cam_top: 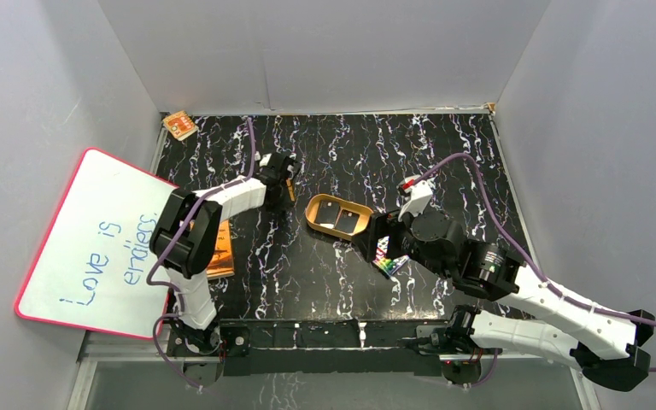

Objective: Put the credit cards into the card holder
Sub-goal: Move the card holder to the center of the board.

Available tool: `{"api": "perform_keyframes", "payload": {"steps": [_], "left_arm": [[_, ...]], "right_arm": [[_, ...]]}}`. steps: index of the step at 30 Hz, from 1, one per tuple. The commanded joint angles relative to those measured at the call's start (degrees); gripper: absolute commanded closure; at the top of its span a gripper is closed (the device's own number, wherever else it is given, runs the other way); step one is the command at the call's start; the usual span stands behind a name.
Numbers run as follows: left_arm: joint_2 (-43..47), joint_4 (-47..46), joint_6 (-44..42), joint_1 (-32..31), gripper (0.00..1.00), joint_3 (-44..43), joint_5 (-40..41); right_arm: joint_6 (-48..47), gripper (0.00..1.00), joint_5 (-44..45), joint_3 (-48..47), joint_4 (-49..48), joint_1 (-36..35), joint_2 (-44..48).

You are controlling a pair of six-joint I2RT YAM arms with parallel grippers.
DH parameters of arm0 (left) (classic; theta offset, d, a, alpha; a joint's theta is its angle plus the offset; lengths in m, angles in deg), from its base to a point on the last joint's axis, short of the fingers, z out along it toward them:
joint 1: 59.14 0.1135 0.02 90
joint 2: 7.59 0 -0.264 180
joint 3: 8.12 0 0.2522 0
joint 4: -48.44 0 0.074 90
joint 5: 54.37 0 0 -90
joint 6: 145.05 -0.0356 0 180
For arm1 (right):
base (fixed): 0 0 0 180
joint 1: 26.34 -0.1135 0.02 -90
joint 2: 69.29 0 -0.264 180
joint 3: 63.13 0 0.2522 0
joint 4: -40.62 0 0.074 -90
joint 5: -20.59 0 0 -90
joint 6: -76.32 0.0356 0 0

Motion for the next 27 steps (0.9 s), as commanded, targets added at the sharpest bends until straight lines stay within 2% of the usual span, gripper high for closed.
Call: {"api": "perform_keyframes", "payload": {"steps": [1,12,16,18,22,25,27], "left_arm": [[-4.8,5.6,-1.2,2.9,1.0,1.0,2.8],[-5.7,5.4,-1.7,4.1,1.0,-2.2,1.4],[-3.2,4.8,-1.8,4.1,0.96,-1.0,0.7],[-1.3,4.3,-2.4,4.1,0.9,-0.2,0.6],[3.0,3.1,-3.1,4.1,0.6,1.4,0.2],[7.1,3.0,-2.7,4.0,0.42,1.9,-0.4],[11.6,3.2,-2.2,3.9,0.4,2.6,0.1]], "right_arm": [[0.5,0.01,1.6,0.8,-1.2,0.0,0.7],[0.5,0.01,1.5,0.4,-0.7,0.0,0.2],[0.4,0.02,1.7,0.6,-0.6,0.0,0.3],[-0.1,0.02,2.1,0.3,-0.5,0.0,-0.1],[-1.7,0.01,3.5,-0.8,-0.3,0.0,-1.3],[-2.5,0.02,4.2,-1.9,-0.2,0.0,-2.4],[-2.9,0.01,4.8,-2.4,-0.1,0.0,-2.8]]}}
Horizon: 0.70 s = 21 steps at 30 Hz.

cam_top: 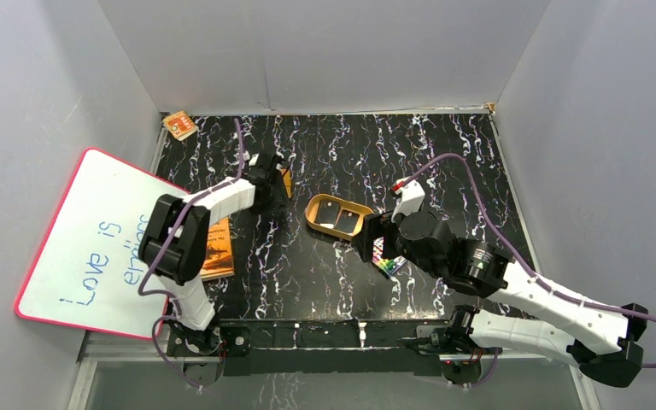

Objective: Put the credit cards into the card holder
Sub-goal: Move the card holder to the center of the board, then reset both arms

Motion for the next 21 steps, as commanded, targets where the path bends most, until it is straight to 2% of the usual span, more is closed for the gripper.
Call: {"api": "perform_keyframes", "payload": {"steps": [1,7,15,17,18,21], "left_arm": [[11.4,2.2,0.4,0.2,0.39,1.7,1.1],[25.0,3.2,2.4,-0.4,0.31,5.8,2.0],[35.9,9.7,13.4,-0.4,0.27,13.8,1.3],[37.8,11.5,16.5,-0.6,0.27,14.6,2.7],[38.9,12.3,17.7,-0.5,0.26,14.9,2.5],[41.9,13.2,14.4,-0.6,0.25,13.9,0.9]], "right_arm": [[-2.0,0.01,2.9,-3.5,-0.6,0.0,-0.7],[-4.0,0.01,4.5,-3.6,-2.6,0.0,-2.6],[4.7,0.01,15.7,-13.2,4.4,0.7,-19.1],[5.6,0.01,12.6,-17.1,6.9,4.7,-24.0],[6.2,0.01,7.4,-19.3,8.3,8.1,-26.5],[7.5,0.01,-1.8,-25.0,10.9,20.0,-31.8]]}}
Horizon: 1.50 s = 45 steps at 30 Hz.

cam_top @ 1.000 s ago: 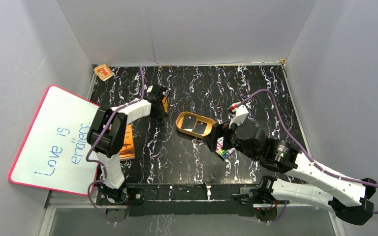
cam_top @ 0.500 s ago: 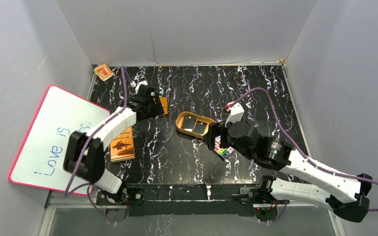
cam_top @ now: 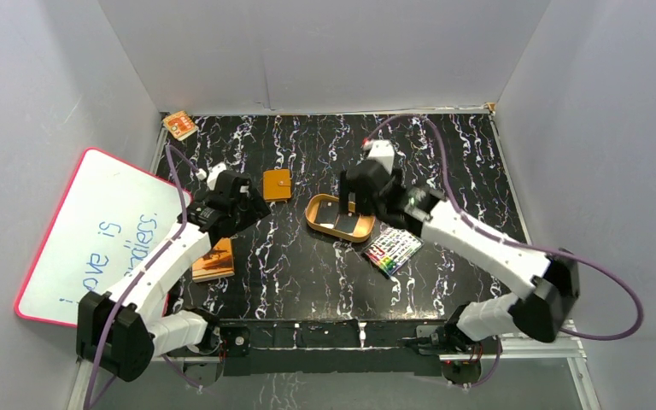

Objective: Put the credit cards into the card holder
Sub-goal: Reset both arms

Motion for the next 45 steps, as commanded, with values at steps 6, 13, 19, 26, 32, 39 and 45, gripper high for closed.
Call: {"api": "perform_keyframes", "payload": {"steps": [6,13,19,26,32,39,45], "left_arm": [[11.1,6.4,-11.5,-0.3,0.16,-10.2,-2.9],[9.7,15.9,-17.1,-1.9,0.15,-26.9,4.9],[8.0,17.1,-18.0,-2.1,0.14,-34.5,3.8],[7.9,16.6,-21.0,-2.9,0.14,-39.3,5.8],[8.7,14.5,-23.5,-3.7,0.11,-41.4,8.6],[4.5,10.6,-27.6,-7.1,0.1,-48.0,11.8],[5.0,6.1,-27.7,-8.1,0.08,-47.4,11.0]], "right_arm": [[-5.8,0.01,-8.3,-9.6,-6.6,18.8,4.6],[-17.5,0.02,-0.5,-24.9,-0.2,18.7,9.6],[-24.7,0.01,3.1,-30.4,1.1,17.7,14.9],[-28.2,0.01,12.9,-23.1,-0.6,16.6,19.5],[-27.7,0.01,10.3,-19.9,-3.5,16.6,18.6],[-29.8,0.02,10.0,-33.1,-5.9,13.5,7.3],[-65.0,0.01,30.9,-26.2,-40.6,-5.4,1.4]]}}
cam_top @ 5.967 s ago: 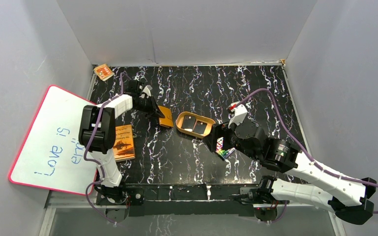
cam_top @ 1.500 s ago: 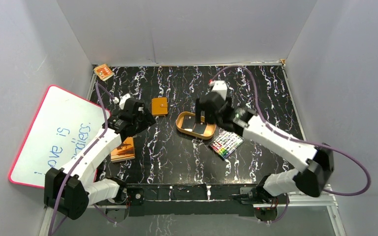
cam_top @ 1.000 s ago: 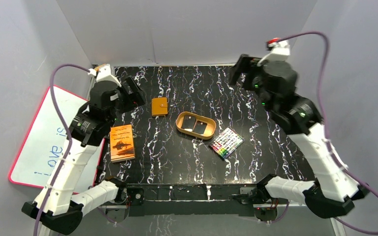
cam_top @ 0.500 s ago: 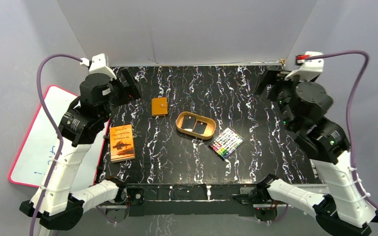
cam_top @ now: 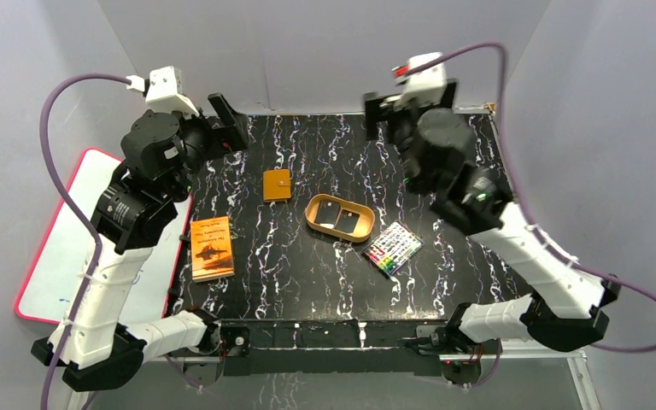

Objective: Put the credit cards into the card holder
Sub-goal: Reset both arms

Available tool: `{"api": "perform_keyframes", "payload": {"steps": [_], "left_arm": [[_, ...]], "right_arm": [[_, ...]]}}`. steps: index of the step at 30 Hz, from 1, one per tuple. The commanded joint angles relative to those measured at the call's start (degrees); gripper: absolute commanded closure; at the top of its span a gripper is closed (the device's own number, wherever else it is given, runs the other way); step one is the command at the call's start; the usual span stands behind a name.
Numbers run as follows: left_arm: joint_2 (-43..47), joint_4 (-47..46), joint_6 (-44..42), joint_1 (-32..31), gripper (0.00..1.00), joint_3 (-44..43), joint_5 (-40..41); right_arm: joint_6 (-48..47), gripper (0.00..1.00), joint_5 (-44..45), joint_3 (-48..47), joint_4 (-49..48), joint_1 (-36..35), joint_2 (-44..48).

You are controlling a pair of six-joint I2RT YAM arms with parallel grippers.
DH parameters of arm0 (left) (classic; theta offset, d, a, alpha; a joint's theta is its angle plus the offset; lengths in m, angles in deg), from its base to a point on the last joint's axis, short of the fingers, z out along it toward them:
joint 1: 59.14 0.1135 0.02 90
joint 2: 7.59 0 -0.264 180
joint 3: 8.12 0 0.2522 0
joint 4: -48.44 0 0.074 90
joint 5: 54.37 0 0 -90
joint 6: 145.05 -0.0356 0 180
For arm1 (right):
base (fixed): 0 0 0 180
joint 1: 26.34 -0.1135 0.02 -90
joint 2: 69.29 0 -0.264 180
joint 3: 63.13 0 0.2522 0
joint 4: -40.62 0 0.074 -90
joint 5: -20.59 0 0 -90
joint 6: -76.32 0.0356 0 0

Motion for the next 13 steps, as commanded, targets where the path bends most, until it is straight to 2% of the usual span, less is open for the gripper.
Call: {"api": "perform_keyframes", "payload": {"steps": [1,2,5,7,13], "left_arm": [[1.9,-4.2,-1.0,-0.4,0.08,1.3,0.9],[2.7,-4.6,-0.4,-0.4,0.08,2.6,0.9],[4.8,-4.9,0.5,-0.4,0.08,5.6,0.2],[6.1,-4.9,0.3,-0.4,0.08,7.1,-0.1],[7.9,-4.1,0.6,-0.4,0.08,9.5,0.4]], "right_arm": [[-31.5,0.01,14.6,7.1,-38.5,-11.2,-1.2],[-32.0,0.01,13.6,7.4,-39.0,-11.7,-1.2],[-19.3,0.02,3.8,5.6,-22.9,-11.6,1.1],[-15.2,0.02,-3.0,8.5,-19.6,-11.6,4.4],[-3.9,0.01,-6.2,13.5,-13.2,-11.6,9.3]]}}
